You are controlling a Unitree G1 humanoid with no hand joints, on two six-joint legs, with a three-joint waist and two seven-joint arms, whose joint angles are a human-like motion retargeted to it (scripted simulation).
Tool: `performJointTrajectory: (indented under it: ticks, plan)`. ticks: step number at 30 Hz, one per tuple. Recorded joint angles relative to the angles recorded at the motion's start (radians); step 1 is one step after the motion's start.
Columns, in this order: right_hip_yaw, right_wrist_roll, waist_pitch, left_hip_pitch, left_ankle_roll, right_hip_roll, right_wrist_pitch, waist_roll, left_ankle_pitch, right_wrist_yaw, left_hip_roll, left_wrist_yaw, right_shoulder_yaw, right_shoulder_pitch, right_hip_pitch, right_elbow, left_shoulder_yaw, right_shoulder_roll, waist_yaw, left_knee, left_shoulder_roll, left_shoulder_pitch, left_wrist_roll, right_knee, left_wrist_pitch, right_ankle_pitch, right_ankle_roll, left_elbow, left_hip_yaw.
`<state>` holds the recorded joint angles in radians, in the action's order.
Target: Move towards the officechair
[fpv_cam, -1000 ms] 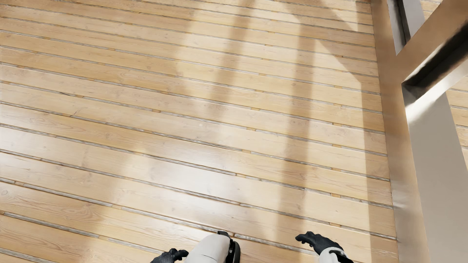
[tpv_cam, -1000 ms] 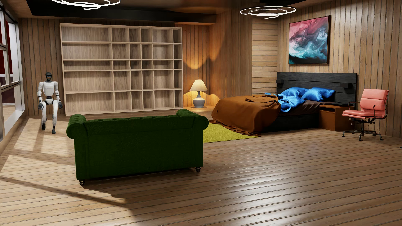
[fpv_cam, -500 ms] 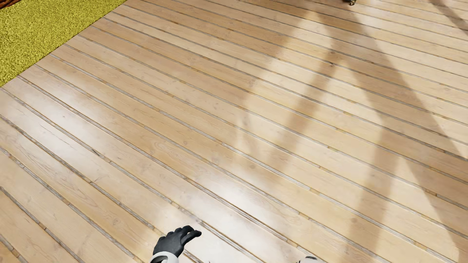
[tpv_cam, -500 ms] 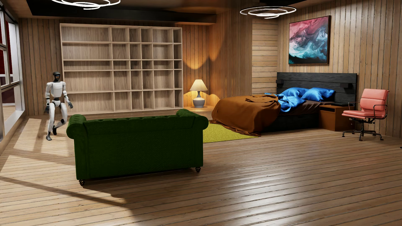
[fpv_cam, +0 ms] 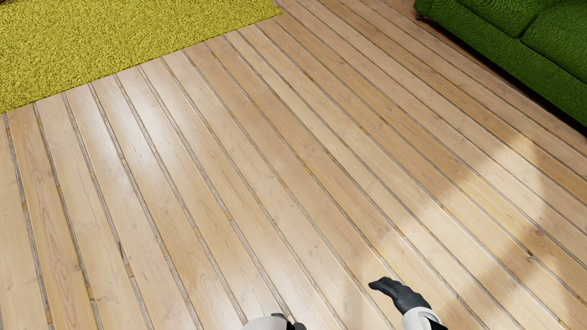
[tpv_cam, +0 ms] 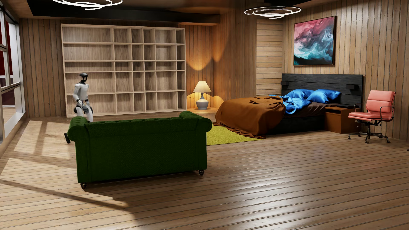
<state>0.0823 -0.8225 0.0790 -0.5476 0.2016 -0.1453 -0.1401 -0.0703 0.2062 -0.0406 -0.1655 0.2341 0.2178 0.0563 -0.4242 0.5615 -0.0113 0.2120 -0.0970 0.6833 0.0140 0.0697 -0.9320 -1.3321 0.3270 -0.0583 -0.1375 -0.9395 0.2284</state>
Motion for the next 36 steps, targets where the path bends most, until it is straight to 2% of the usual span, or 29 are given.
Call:
performJointTrajectory:
  ticks: [1, 2, 3, 4, 5, 7, 8, 9, 10, 11, 12, 13, 14, 15, 16, 18, 19, 20, 22, 23, 25, 27, 28, 30, 32, 33, 34, 35, 36]
  plan:
    - [-0.01, -0.018, 0.002, 0.088, 0.0, -0.014, -0.015, -0.003, 0.026, 0.096, -0.041, 0.025, 0.039, 0.015, -0.121, 0.132, 0.006, 0.012, 0.004, -0.054, 0.021, -0.059, 0.011, 0.058, -0.051, 0.073, 0.029, 0.075, -0.046]
    - [-0.047, -0.053, 0.002, 0.179, 0.002, -0.03, -0.028, 0.0, 0.046, 0.179, -0.069, -0.006, 0.073, 0.038, -0.212, 0.243, 0.005, 0.019, 0.012, -0.111, 0.036, -0.116, 0.053, 0.184, -0.133, 0.124, 0.059, 0.148, -0.102]
    - [-0.088, -0.087, 0.001, 0.27, 0.003, -0.032, -0.037, 0.005, 0.062, 0.236, -0.084, -0.062, 0.09, 0.067, -0.272, 0.316, -0.028, 0.019, 0.023, -0.167, 0.033, -0.174, 0.082, 0.363, -0.21, 0.151, 0.082, 0.222, -0.162]
    - [-0.114, -0.107, -0.001, 0.364, 0.001, -0.015, -0.04, 0.011, 0.074, 0.254, -0.088, -0.097, 0.084, 0.103, -0.304, 0.351, -0.086, 0.01, 0.037, -0.223, 0.012, -0.233, 0.078, 0.578, -0.273, 0.162, 0.062, 0.301, -0.226]
    - [-0.123, -0.105, -0.002, 0.459, -0.003, 0.009, -0.037, 0.016, 0.078, 0.232, -0.082, -0.093, 0.055, 0.147, -0.313, 0.353, -0.15, -0.008, 0.053, -0.277, -0.02, -0.289, 0.051, 0.811, -0.324, 0.163, 0.03, 0.383, -0.292]
    - [-0.146, -0.061, 0.002, 0.634, -0.015, 0.038, -0.023, 0.022, 0.063, 0.111, -0.054, -0.026, -0.042, 0.241, -0.303, 0.316, -0.24, -0.055, 0.088, -0.323, -0.072, -0.367, 0.021, 1.116, -0.397, 0.164, -0.072, 0.507, -0.378]
    - [-0.172, -0.044, 0.004, 0.706, -0.026, 0.04, -0.023, 0.028, 0.028, 0.046, -0.037, 0.001, -0.084, 0.28, -0.306, 0.3, -0.26, -0.077, 0.106, -0.293, -0.087, -0.374, 0.048, 1.085, -0.414, 0.177, -0.076, 0.534, -0.396]
    - [-0.171, -0.035, 0.003, 0.755, -0.057, 0.055, -0.032, 0.041, -0.045, -0.002, -0.014, 0.012, -0.117, 0.309, -0.314, 0.295, -0.272, -0.103, 0.127, -0.231, -0.103, -0.357, 0.093, 0.96, -0.412, 0.159, -0.026, 0.539, -0.412]
    - [-0.182, -0.029, 0.003, 0.768, -0.159, 0.071, -0.043, 0.06, -0.171, -0.022, 0.008, 0.005, -0.143, 0.322, -0.314, 0.301, -0.284, -0.132, 0.145, -0.117, -0.126, -0.323, 0.135, 0.823, -0.388, 0.087, 0.037, 0.53, -0.434]
    - [-0.215, -0.025, 0.006, 0.728, -0.339, 0.077, -0.051, 0.081, -0.319, -0.013, 0.024, -0.013, -0.163, 0.316, -0.302, 0.316, -0.303, -0.16, 0.158, 0.062, -0.152, -0.284, 0.155, 0.705, -0.348, 0.068, 0.066, 0.505, -0.457]
    - [-0.249, -0.031, 0.012, 0.629, -0.443, 0.085, -0.055, 0.104, -0.438, 0.017, 0.04, -0.037, -0.173, 0.288, -0.273, 0.336, -0.325, -0.177, 0.17, 0.278, -0.17, -0.247, 0.156, 0.626, -0.296, 0.136, 0.108, 0.456, -0.452]
    - [-0.285, -0.056, 0.018, 0.491, -0.436, 0.096, -0.058, 0.125, -0.447, 0.048, 0.068, -0.061, -0.173, 0.241, -0.215, 0.349, -0.346, -0.181, 0.177, 0.474, -0.174, -0.216, 0.148, 0.601, -0.234, 0.208, 0.133, 0.373, -0.422]
    - [-0.315, -0.091, 0.021, 0.341, -0.392, 0.118, -0.059, 0.144, -0.37, 0.057, 0.097, -0.094, -0.168, 0.185, -0.129, 0.349, -0.37, -0.176, 0.176, 0.603, -0.168, -0.191, 0.139, 0.626, -0.168, 0.262, 0.14, 0.256, -0.408]
    - [-0.336, -0.121, 0.022, 0.197, -0.331, 0.148, -0.057, 0.16, -0.3, 0.032, 0.131, -0.15, -0.168, 0.127, -0.03, 0.331, -0.403, -0.169, 0.171, 0.655, -0.164, -0.17, 0.124, 0.684, -0.114, 0.296, 0.144, 0.122, -0.378]
    - [-0.345, -0.135, 0.019, 0.072, -0.283, 0.181, -0.044, 0.171, -0.244, -0.016, 0.159, -0.233, -0.173, 0.072, 0.072, 0.302, -0.453, -0.162, 0.16, 0.632, -0.169, -0.145, 0.093, 0.755, -0.094, 0.318, 0.146, -0.006, -0.343]
    - [-0.325, -0.105, 0.011, -0.123, -0.224, 0.243, 0.033, 0.182, -0.14, -0.089, 0.19, -0.391, -0.182, -0.043, 0.249, 0.229, -0.544, -0.146, 0.127, 0.413, -0.212, -0.062, 0.024, 0.872, -0.161, 0.351, 0.149, -0.159, -0.28]
    - [-0.299, -0.073, 0.006, -0.187, -0.226, 0.266, 0.077, 0.184, -0.115, -0.093, 0.205, -0.415, -0.167, -0.101, 0.328, 0.172, -0.528, -0.132, 0.107, 0.235, -0.234, -0.006, 0.029, 0.916, -0.189, 0.369, 0.146, -0.171, -0.262]
    - [-0.264, -0.043, 0.002, -0.226, -0.217, 0.282, 0.117, 0.184, -0.102, -0.093, 0.214, -0.385, -0.141, -0.159, 0.408, 0.108, -0.465, -0.111, 0.086, 0.018, -0.25, 0.061, 0.069, 0.962, -0.187, 0.382, 0.144, -0.148, -0.268]
    - [-0.19, 0.002, -0.003, -0.246, -0.196, 0.287, 0.158, 0.173, -0.115, -0.127, 0.224, -0.236, -0.094, -0.244, 0.572, -0.014, -0.311, -0.064, 0.042, -0.367, -0.251, 0.188, 0.151, 1.043, -0.128, 0.363, 0.142, -0.083, -0.31]
    - [-0.159, 0.026, -0.004, -0.252, -0.199, 0.275, 0.154, 0.164, -0.138, -0.161, 0.237, -0.184, -0.087, -0.26, 0.642, -0.057, -0.27, -0.05, 0.021, -0.393, -0.244, 0.23, 0.154, 1.035, -0.089, 0.325, 0.135, -0.078, -0.291]
    - [-0.106, 0.083, -0.003, -0.259, -0.178, 0.216, 0.108, 0.125, -0.243, -0.211, 0.234, -0.214, -0.094, -0.223, 0.684, -0.1, -0.246, -0.036, -0.012, -0.166, -0.213, 0.243, 0.118, 0.849, -0.037, 0.105, 0.103, -0.144, -0.217]
    - [-0.099, 0.103, 0.008, -0.2, -0.16, 0.119, 0.056, 0.062, -0.201, -0.193, 0.18, -0.333, -0.087, -0.132, 0.516, -0.089, -0.251, -0.019, -0.017, 0.011, -0.179, 0.164, 0.076, 0.403, -0.079, -0.227, -0.004, -0.204, -0.152]
    - [-0.07, 0.087, 0.016, -0.138, -0.153, 0.096, 0.03, 0.03, -0.129, -0.156, 0.138, -0.357, -0.06, -0.095, 0.369, -0.052, -0.254, -0.008, -0.009, 0.033, -0.165, 0.103, 0.05, 0.189, -0.121, -0.232, -0.031, -0.189, -0.125]
    - [-0.015, 0.008, 0.023, 0.037, -0.145, 0.094, -0.014, -0.014, -0.019, -0.045, 0.063, -0.24, 0.05, -0.047, 0.051, 0.087, -0.213, 0.023, 0.004, -0.029, -0.132, -0.013, 0.018, -0.021, -0.174, -0.072, -0.028, -0.063, -0.099]
    - [-0.046, -0.141, 0.019, 0.236, -0.136, 0.035, -0.017, -0.032, 0.049, 0.151, 0.007, -0.069, 0.219, -0.001, -0.197, 0.252, -0.15, 0.057, 0.021, -0.139, -0.077, -0.106, 0.057, 0.076, -0.233, 0.099, 0.027, 0.095, -0.11]
    - [-0.08, -0.194, 0.014, 0.331, -0.134, 0.003, 0.012, -0.033, 0.07, 0.283, -0.014, -0.038, 0.279, 0.028, -0.282, 0.308, -0.151, 0.068, 0.034, -0.191, -0.057, -0.159, 0.094, 0.214, -0.278, 0.154, 0.06, 0.164, -0.129]
    - [-0.121, -0.209, 0.009, 0.423, -0.136, -0.027, 0.046, -0.033, 0.082, 0.391, -0.028, -0.036, 0.296, 0.065, -0.338, 0.332, -0.179, 0.07, 0.049, -0.241, -0.051, -0.221, 0.124, 0.405, -0.322, 0.183, 0.08, 0.228, -0.158]
    - [-0.15, -0.196, 0.004, 0.515, -0.141, -0.041, 0.066, -0.03, 0.079, 0.435, -0.033, -0.044, 0.274, 0.111, -0.364, 0.327, -0.225, 0.062, 0.066, -0.291, -0.057, -0.287, 0.139, 0.641, -0.357, 0.204, 0.092, 0.289, -0.196]
    - [-0.148, -0.171, -0.001, 0.604, -0.149, -0.035, 0.066, -0.024, 0.062, 0.4, -0.024, -0.047, 0.221, 0.162, -0.365, 0.305, -0.274, 0.045, 0.085, -0.334, -0.073, -0.346, 0.138, 0.887, -0.38, 0.208, 0.063, 0.348, -0.236]
